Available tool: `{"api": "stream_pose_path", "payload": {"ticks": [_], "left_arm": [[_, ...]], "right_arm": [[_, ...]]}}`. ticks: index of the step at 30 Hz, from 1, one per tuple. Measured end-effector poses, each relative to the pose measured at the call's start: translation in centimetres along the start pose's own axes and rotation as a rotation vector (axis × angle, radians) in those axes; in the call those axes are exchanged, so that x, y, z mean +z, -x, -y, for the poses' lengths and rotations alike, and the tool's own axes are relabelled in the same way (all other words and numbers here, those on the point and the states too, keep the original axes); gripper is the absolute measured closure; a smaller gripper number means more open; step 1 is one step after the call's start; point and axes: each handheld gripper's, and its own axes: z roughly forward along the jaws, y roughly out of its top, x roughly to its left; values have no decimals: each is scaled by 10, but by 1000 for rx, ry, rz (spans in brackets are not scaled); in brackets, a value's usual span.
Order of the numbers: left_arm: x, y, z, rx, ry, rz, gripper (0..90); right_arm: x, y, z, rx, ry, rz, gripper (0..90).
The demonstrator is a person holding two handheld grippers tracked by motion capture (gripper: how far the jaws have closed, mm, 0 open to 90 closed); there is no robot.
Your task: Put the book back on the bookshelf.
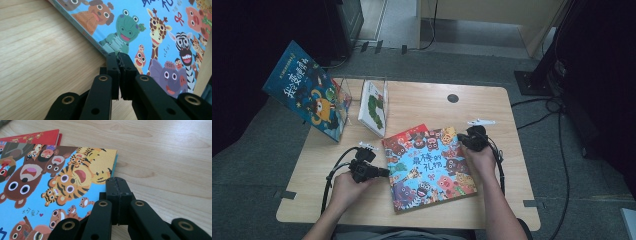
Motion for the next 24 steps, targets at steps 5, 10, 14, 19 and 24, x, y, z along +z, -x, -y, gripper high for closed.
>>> {"api": "stream_pose_path", "payload": {"ticks": [5,10,14,19,24], "left_arm": [[3,3,-2,6,2,11,886],[8,7,-8,23,0,37,886],[2,0,-15,15,21,29,880],[-7,-14,-22,-4,51,16,874],[-10,-24,-33,-15,69,8,875]], "right_arm": [[-9,3,1,8,30,12,900],[-17,5,5,24,44,2,900],[-23,3,9,15,51,-13,900],[-31,2,16,7,45,-23,900],[-40,-1,25,5,45,-22,900]]}}
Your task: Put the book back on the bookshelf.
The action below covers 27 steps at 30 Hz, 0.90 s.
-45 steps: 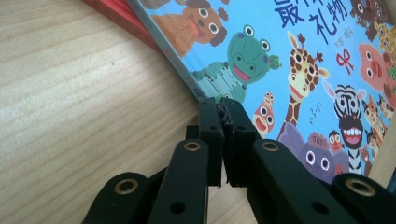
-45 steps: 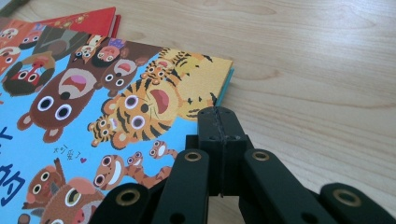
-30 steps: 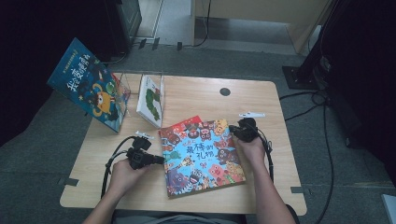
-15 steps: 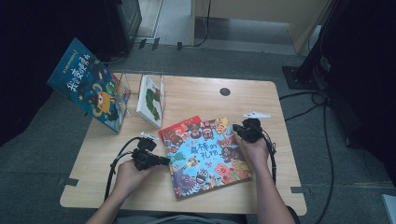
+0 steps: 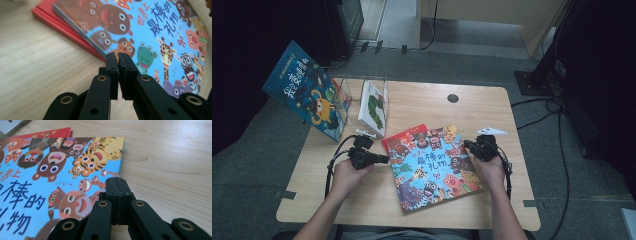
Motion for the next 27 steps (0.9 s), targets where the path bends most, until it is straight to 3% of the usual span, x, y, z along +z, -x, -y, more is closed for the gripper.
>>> {"api": "stream_pose_path", "payload": {"ticks": [16,27], "left_arm": [[5,-11,-34,32,-5,-13,860],[6,-13,-47,39,-14,20,855]], "right_arm": [[-34,-11,37,-2,0,8,864],[-57,-18,62,-20,3,26,781]]}}
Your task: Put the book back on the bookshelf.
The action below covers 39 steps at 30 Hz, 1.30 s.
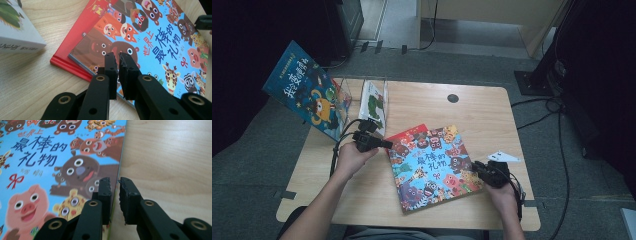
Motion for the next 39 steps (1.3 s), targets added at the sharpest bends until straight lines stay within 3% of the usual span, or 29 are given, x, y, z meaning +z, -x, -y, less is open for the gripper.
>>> {"api": "stream_pose_path", "payload": {"ticks": [7,12,24,26,34,39], "left_arm": [[4,0,-3,0,-2,3,832],[5,-1,-4,0,12,-10,759],[4,-1,-2,16,27,-22,650],[4,-1,-1,22,24,-26,633],[3,-3,1,15,35,-20,597],[4,-2,4,42,25,-36,588]], "right_arm": [[-17,-4,15,-14,-11,8,730],[-24,-7,23,-24,-10,1,659],[-46,-13,43,-19,-51,-25,657],[-47,-14,47,-35,-88,-17,655],[-45,-8,45,-20,-65,-20,651],[-42,-4,41,-13,-56,2,652]]}}
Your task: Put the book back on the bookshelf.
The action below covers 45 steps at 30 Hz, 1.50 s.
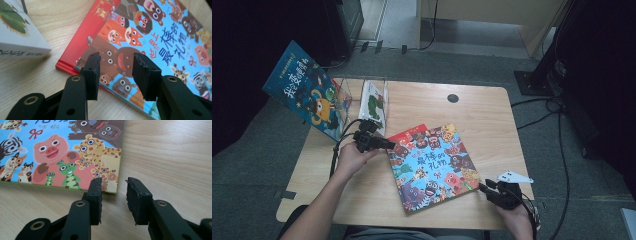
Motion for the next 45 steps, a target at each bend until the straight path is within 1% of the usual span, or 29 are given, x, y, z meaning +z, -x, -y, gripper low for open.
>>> {"api": "stream_pose_path", "payload": {"ticks": [3,6,9,10,11,14,17,18,19,22,24,25,26,27,29,31,32,33,34,35,37,38,40,41,42,43,45], "left_arm": [[-2,-1,1,-11,4,9,588],[-4,-3,2,-17,3,3,587],[-5,-6,2,-67,32,40,584],[-5,-6,2,-70,36,42,584],[-5,-5,2,-65,37,34,584],[-5,-6,5,-55,19,10,585],[-4,-8,8,-67,-1,-4,596],[-4,-8,8,-64,-6,-10,601],[-4,-7,9,-62,-6,-15,606],[-7,-7,10,-78,-6,-22,615],[-8,-6,11,-75,-8,-29,637],[-9,-6,12,-62,-14,-36,642],[-9,-6,12,-59,-13,-38,648],[-8,-5,13,-43,-17,-43,659],[-7,-5,14,-25,-22,-35,661],[-6,-4,16,-7,-14,-27,650],[-6,-4,16,3,-22,-28,636],[-6,-3,17,3,-21,-23,623],[-5,-3,18,4,-15,-23,591],[-5,-3,18,9,-14,-18,589],[-5,-3,19,-2,-10,5,582],[-5,-2,19,-7,-9,7,580],[-5,-2,18,-10,-4,3,572],[-6,-1,18,-8,2,-7,566],[-6,-1,18,-8,6,-9,555],[-6,-1,18,-15,7,0,547],[-4,-3,18,-31,-10,24,544]], "right_arm": [[2,4,-3,17,4,6,653],[5,9,-5,33,11,7,658],[8,12,-8,54,17,12,660],[10,14,-10,58,21,13,662],[11,15,-11,61,23,17,663],[15,18,-15,74,26,26,670],[21,22,-21,99,37,30,699],[23,23,-23,104,39,35,700],[25,24,-25,103,42,38,705],[31,27,-32,99,45,39,716],[34,29,-35,105,45,33,723],[35,30,-36,103,45,30,723],[37,32,-38,107,44,26,728],[38,33,-39,105,43,24,729],[40,34,-42,113,41,20,739],[43,36,-46,105,33,21,749],[45,36,-47,99,29,19,757],[46,37,-48,98,30,18,763],[47,37,-49,102,29,17,773],[49,37,-50,102,28,18,779],[50,37,-50,93,20,24,784],[50,37,-51,91,16,23,784],[50,37,-51,90,13,20,785],[51,38,-52,87,11,20,786],[52,38,-53,87,9,18,796],[52,38,-54,86,8,17,804],[54,39,-56,85,5,11,810]]}}
